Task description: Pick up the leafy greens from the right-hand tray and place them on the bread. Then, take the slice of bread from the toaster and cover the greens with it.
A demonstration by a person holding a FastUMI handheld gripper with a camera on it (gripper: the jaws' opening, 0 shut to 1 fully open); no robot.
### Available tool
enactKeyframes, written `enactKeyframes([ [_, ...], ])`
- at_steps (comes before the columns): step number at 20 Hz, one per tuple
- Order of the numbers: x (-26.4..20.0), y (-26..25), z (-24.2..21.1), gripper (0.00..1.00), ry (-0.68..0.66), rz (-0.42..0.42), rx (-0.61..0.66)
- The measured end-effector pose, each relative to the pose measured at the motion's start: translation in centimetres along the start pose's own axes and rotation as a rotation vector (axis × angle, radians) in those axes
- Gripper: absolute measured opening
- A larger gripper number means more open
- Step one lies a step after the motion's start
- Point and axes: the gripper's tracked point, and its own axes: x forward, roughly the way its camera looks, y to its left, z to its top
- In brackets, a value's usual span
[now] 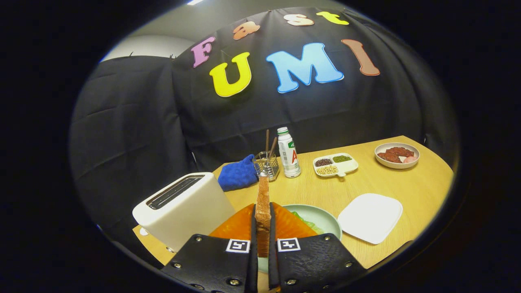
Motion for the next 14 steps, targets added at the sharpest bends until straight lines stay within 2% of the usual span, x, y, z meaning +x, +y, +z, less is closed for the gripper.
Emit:
enactKeyframes([
  [3,0.8,0.4,-0.5,0.10,0.013,0.017,0.000],
  [8,1.9,-1.3,-1.9,0.12,0.047,-0.013,-0.040],
  [9,1.9,-1.5,-1.7,0.17,0.039,-0.018,-0.052],
  [11,2.1,-1.8,-1.6,0.18,0.027,-0.021,-0.089],
  [12,2.3,-2.4,-1.5,0.24,0.023,-0.041,-0.114],
  [13,2.2,-2.8,-1.5,0.24,0.019,-0.049,-0.132],
  [14,2.2,-3.2,-1.4,0.31,0.014,-0.061,-0.147],
])
